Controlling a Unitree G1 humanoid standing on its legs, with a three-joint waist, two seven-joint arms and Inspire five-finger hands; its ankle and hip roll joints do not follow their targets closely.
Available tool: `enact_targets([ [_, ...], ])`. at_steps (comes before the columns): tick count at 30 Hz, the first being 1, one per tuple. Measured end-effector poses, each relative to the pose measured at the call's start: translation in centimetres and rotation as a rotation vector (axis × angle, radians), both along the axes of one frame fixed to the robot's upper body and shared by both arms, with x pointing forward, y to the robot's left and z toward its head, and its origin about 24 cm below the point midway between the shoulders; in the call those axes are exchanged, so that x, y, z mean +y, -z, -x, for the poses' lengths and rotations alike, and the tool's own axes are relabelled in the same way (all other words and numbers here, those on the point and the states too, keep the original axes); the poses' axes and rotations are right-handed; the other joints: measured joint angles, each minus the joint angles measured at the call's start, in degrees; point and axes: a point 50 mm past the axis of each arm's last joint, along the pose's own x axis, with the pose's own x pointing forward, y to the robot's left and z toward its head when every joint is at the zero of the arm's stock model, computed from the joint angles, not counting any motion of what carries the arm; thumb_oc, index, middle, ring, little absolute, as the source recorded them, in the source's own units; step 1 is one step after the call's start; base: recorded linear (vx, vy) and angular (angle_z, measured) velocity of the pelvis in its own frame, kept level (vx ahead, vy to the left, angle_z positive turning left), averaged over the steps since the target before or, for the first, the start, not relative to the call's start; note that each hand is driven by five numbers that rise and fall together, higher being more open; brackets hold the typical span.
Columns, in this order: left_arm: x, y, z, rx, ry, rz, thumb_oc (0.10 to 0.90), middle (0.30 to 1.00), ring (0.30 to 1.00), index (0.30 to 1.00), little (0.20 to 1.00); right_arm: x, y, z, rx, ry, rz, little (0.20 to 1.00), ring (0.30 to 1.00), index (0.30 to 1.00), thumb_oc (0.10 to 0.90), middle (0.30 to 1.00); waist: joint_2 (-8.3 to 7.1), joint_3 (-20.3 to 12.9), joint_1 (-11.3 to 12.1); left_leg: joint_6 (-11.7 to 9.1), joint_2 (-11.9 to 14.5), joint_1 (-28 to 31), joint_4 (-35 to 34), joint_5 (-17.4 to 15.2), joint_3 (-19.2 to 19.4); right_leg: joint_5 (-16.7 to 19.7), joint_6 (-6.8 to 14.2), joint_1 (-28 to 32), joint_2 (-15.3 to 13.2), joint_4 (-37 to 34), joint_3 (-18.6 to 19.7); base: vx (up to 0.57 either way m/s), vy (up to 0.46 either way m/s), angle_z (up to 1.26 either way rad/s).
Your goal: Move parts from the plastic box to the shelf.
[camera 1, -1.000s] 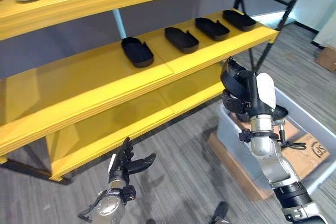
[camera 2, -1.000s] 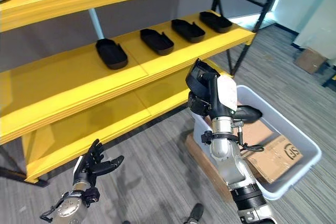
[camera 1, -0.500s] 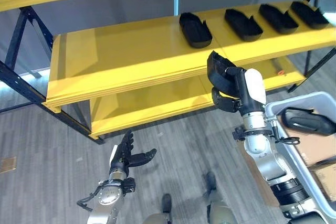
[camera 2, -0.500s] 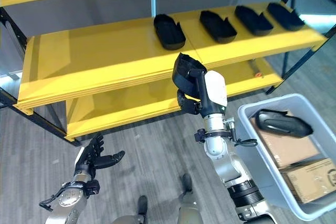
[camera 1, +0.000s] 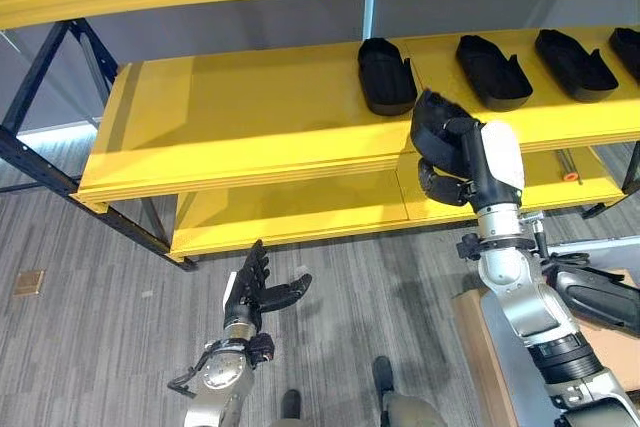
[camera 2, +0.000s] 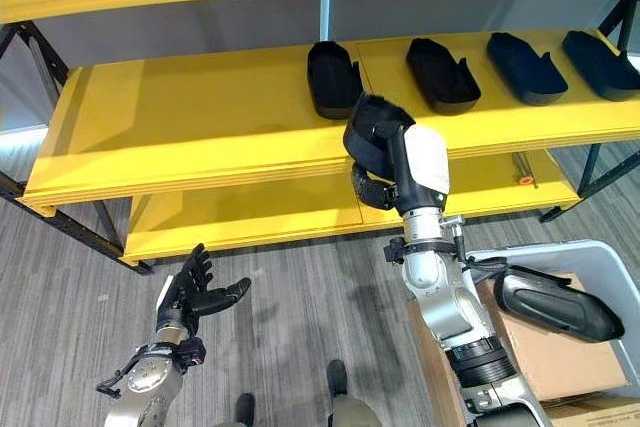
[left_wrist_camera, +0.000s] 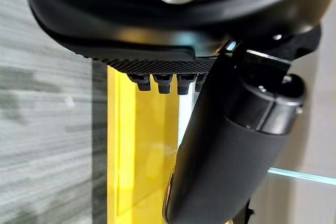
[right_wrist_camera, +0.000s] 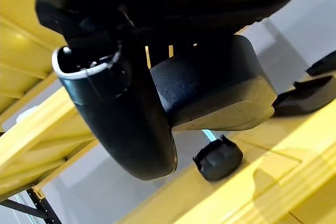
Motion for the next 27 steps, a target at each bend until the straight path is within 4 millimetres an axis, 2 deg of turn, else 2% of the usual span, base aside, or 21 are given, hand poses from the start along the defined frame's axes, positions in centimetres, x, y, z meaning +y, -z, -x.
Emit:
enact_targets([
  [3, 0.0, 0.1, 0.2, 0.006, 0.002, 0.002, 0.9, 1.0, 1.0, 1.0, 1.0, 0.0, 0.0, 0.0, -0.001, -0.001, 0.0, 0.3, 0.3, 0.3, 0.4, 0.3, 0.63, -0.38, -0.06, -0.32, 0.4, -0.27, -0.02, -0.25, 0.08, -0.55, -0.68, -0.29, 0.32, 0.57, -0.8, 0.06, -0.079, 0.12],
  [5, -0.1, 0.1, 0.2, 0.006, 0.009, 0.005, 0.9, 1.0, 1.0, 1.0, 1.0, 0.1, -0.2, -0.1, -0.009, -0.004, 0.001, 0.3, 0.3, 0.3, 0.4, 0.3, 2.4, -1.5, -0.01, -0.72, 0.8, -1.44, -0.01, -1.44, 0.18, -1.15, -0.48, -2.13, 0.64, 1.93, -0.92, 0.06, -0.064, 0.06],
  [7, 0.0, 0.1, 0.1, 0.003, 0.007, 0.005, 0.9, 1.0, 1.0, 1.0, 1.0, 0.1, -0.2, 0.0, -0.006, -0.005, 0.001, 0.3, 0.3, 0.3, 0.4, 0.3, 3.13, -1.96, 0.03, -1.04, 0.36, -1.83, -0.01, -1.85, 0.14, -1.17, -0.4, -2.98, 0.13, 3.0, -0.87, 0.05, -0.05, 0.03],
  [13, 0.1, 0.6, 1.0, 0.031, 0.0, 0.005, 0.9, 1.0, 1.0, 1.0, 1.0, 0.3, -0.3, 0.1, -0.018, -0.022, -0.002, 0.3, 0.3, 0.3, 0.4, 0.3, 3.55, -2.32, -0.02, -0.26, -0.69, -1.71, -0.04, -2.8, 0.21, -2.07, 0.59, -4.09, -1.23, 5.35, -0.61, 0.02, -0.012, 0.0],
  [21, 0.0, 0.4, 1.1, 0.02, 0.002, 0.009, 0.9, 1.0, 1.0, 1.0, 1.0, 1.5, -1.3, 0.9, -0.069, -0.085, -0.003, 0.3, 0.3, 0.3, 0.4, 0.3, 3.78, -2.58, -0.05, -0.48, -0.76, -1.78, 0.0, -2.43, 1.27, -2.2, 0.36, -5.46, -1.13, 6.99, 0.42, 0.0, -0.016, -0.07],
  [27, -0.1, 0.4, 1.2, 0.021, 0.0, 0.015, 0.9, 1.0, 1.0, 1.0, 1.0, 4.7, -4.1, 0.7, -0.167, -0.232, 0.072, 0.3, 0.3, 0.3, 0.4, 0.3, 3.86, -2.79, 0.28, -0.67, -0.69, -1.79, -0.02, -2.18, 0.87, -2.13, 0.26, -5.31, -1.13, 7.19, 0.15, -0.01, -0.025, 0.03],
])
